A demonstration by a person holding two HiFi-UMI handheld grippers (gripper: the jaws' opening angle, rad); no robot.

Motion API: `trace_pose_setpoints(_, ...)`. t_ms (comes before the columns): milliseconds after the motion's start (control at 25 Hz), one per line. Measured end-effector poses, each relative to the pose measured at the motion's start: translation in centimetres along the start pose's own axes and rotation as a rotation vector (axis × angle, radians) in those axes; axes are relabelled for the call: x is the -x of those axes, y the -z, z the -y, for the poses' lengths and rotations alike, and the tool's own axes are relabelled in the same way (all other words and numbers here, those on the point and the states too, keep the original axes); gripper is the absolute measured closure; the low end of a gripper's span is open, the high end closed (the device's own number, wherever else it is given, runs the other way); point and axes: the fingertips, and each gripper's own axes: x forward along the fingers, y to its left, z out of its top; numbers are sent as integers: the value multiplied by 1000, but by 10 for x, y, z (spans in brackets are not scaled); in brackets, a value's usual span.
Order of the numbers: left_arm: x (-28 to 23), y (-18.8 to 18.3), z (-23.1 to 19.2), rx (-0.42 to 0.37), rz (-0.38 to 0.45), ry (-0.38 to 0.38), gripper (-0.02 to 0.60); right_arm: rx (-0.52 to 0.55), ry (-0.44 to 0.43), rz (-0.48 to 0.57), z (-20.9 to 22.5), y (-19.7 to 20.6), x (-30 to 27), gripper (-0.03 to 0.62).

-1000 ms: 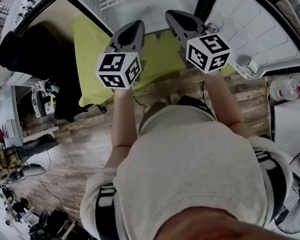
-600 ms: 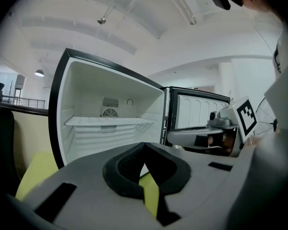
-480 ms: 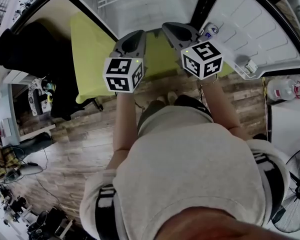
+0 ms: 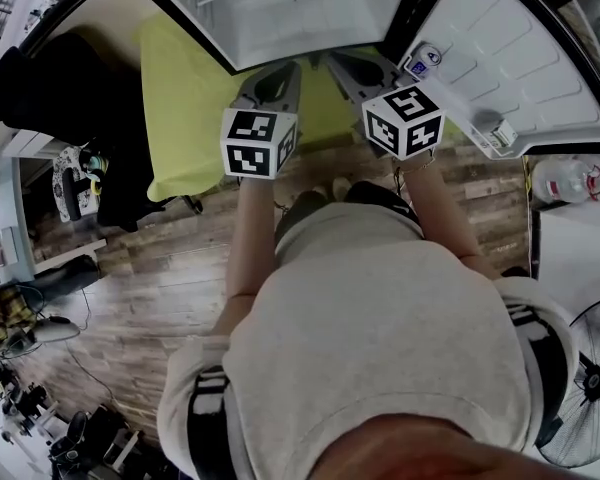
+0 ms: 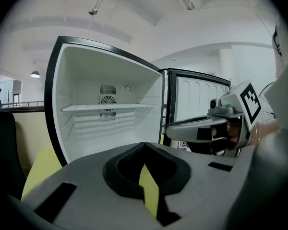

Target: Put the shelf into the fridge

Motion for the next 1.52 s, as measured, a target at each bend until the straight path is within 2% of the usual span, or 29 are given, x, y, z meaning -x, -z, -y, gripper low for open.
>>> trace_pose_setpoints(320, 2, 6, -5, 61, 10, 0, 572, -3, 15, -32, 2, 15, 2, 585)
trace_pose_setpoints(640, -2, 14, 3, 72, -11, 16, 572, 2, 5, -36, 2, 14, 2, 585)
trace_pose_setpoints(1280, 2, 16, -2, 72, -23, 26, 572, -8, -7, -48, 0, 19, -1, 585)
trace_pose_setpoints(1520, 2, 19, -1, 47, -50, 29, 572, 0, -1, -71, 1, 24, -1, 585)
